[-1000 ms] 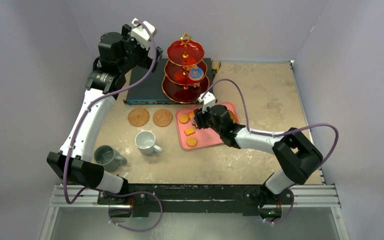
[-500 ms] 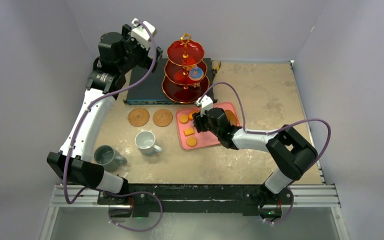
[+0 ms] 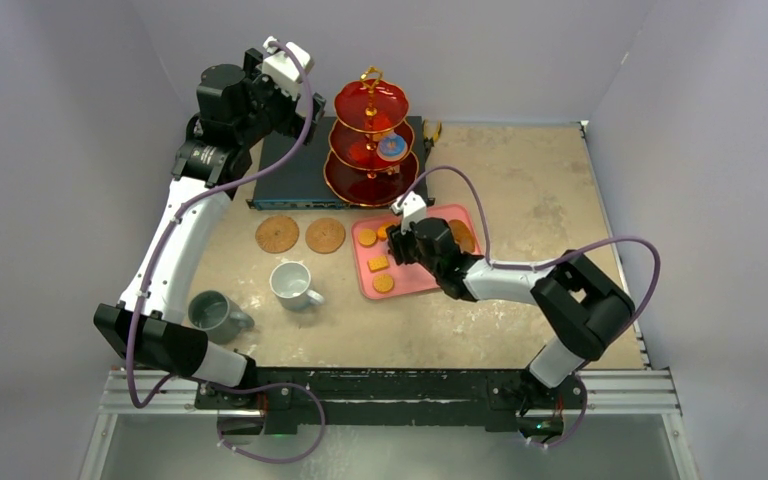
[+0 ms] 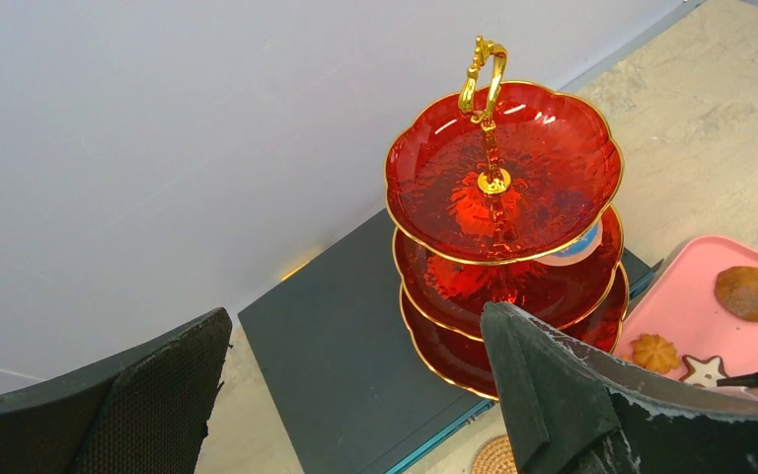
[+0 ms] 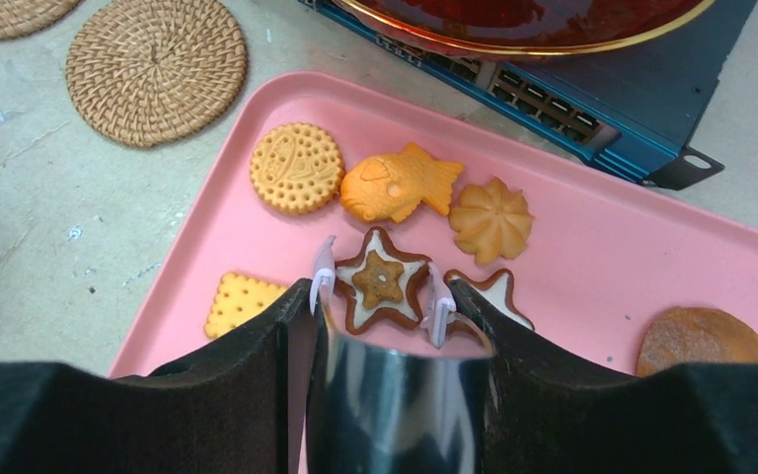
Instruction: Serve the afternoon tea
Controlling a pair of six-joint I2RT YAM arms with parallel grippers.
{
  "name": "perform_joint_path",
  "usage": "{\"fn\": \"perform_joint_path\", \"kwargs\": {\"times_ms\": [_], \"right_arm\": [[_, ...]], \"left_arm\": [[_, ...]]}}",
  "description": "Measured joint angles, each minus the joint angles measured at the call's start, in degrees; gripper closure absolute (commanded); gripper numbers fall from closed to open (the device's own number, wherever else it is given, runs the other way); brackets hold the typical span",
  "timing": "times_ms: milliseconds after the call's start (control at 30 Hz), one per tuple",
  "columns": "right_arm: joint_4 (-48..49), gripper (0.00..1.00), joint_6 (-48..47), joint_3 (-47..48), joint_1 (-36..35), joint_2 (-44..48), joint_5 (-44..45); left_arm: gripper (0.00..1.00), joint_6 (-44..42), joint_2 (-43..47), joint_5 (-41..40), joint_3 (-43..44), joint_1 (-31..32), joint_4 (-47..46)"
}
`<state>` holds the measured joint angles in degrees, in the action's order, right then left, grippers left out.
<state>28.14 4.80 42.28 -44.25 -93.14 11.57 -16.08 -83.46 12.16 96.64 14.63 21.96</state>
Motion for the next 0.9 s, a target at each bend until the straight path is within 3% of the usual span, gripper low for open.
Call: {"fn": "perform_joint_path", "kwargs": {"times_ms": [400, 900], "right_arm": [[-2.6, 0.65, -0.7, -0.3, 0.0, 5.6, 1.1], [-11.5, 0.67, -6.7, 13.2, 0.0, 11.0, 2.8]], "left_arm": [[0.01, 0.0, 0.0, 0.0, 0.0, 0.0, 0.0], [0.01, 0.0, 0.0, 0.0, 0.0, 0.0, 0.0]]}}
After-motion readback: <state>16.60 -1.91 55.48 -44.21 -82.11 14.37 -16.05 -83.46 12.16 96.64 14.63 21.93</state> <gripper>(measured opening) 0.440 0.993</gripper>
